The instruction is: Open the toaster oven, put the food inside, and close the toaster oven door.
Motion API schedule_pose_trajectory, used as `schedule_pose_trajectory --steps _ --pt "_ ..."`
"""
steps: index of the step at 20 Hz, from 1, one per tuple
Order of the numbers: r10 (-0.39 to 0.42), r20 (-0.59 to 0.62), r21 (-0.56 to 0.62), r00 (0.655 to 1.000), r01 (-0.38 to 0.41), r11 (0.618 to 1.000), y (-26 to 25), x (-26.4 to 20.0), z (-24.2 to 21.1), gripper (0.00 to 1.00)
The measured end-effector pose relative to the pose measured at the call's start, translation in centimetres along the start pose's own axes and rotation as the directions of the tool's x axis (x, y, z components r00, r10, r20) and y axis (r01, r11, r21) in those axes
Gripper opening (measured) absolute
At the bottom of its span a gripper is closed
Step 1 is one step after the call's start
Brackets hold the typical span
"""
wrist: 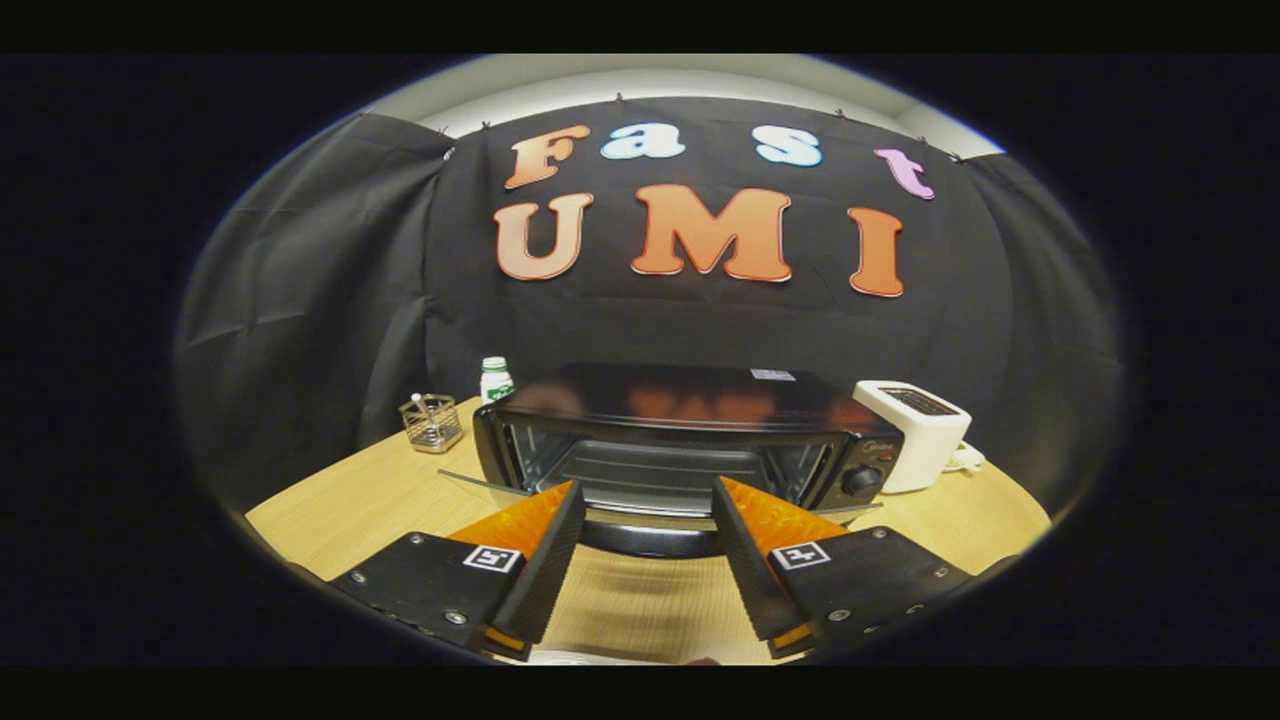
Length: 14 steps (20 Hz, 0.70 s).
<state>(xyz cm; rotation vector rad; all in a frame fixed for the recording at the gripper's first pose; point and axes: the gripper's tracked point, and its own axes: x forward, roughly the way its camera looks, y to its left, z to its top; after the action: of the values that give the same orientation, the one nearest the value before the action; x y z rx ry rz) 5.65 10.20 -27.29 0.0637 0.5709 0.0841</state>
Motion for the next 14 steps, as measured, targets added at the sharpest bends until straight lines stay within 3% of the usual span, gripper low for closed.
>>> schedule_pose_trajectory --steps 6,11,14 --pt "0.018 -0.055 -0.003 0.998 -0.019 1.000 0.5 -2.0 -2.7 0.76" --pt "0.119 -0.186 0.138 0.975 -0.094 0.986 2.0 -2.6 -6.0 0.76" --pt "0.099 -0.291 0.173 0.951 -0.050 0.984 1.7 -1.8 -9.6 0.76"
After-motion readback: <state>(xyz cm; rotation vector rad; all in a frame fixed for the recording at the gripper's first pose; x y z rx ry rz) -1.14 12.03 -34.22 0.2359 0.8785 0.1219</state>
